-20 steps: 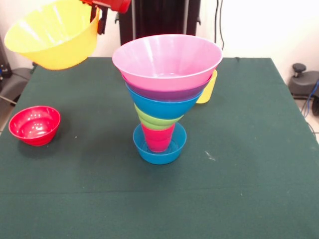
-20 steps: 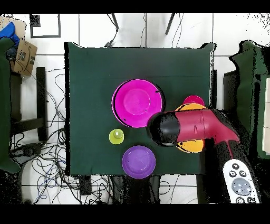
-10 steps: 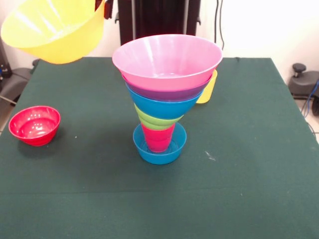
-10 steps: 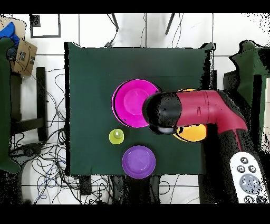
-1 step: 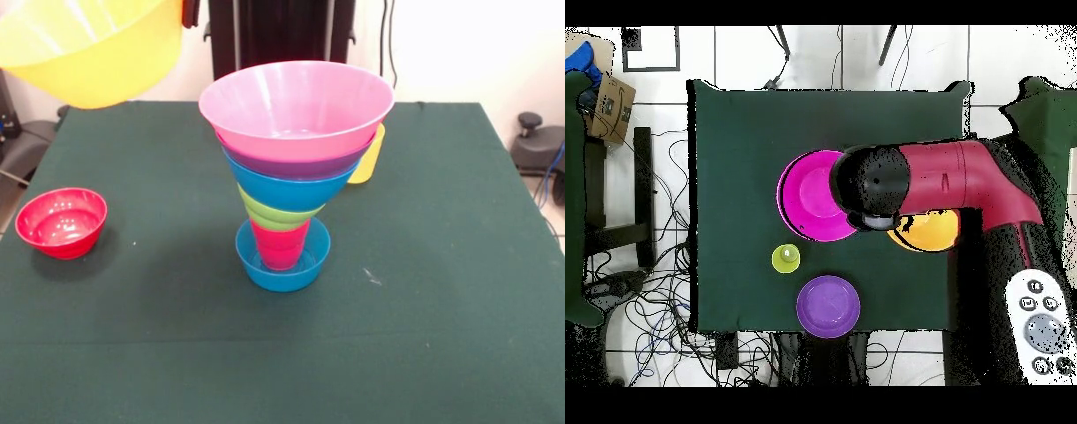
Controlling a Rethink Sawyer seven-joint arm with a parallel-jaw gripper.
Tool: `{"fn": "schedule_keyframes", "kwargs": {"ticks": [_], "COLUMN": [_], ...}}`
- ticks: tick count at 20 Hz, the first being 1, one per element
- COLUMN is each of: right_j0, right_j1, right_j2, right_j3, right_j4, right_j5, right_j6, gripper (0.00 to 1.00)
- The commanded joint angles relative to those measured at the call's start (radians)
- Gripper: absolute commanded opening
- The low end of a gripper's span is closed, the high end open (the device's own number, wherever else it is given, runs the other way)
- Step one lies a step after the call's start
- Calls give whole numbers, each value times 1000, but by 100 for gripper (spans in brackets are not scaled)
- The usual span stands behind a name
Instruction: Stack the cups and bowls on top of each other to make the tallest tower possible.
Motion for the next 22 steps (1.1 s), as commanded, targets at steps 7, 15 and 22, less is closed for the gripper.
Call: {"fn": "schedule_keyframes", "kwargs": {"ticks": [7,15,22], "right_j0": [118,189,239], "right_j1": [116,157,174], "right_j2": [45,13,-17], "right_j3": [-186,-239,-258], "right_j4": [-33,-20,-6], "right_j5": [127,139,141], "right_j6": [-130,-67,-6], "gripper": [0,0,0]}}
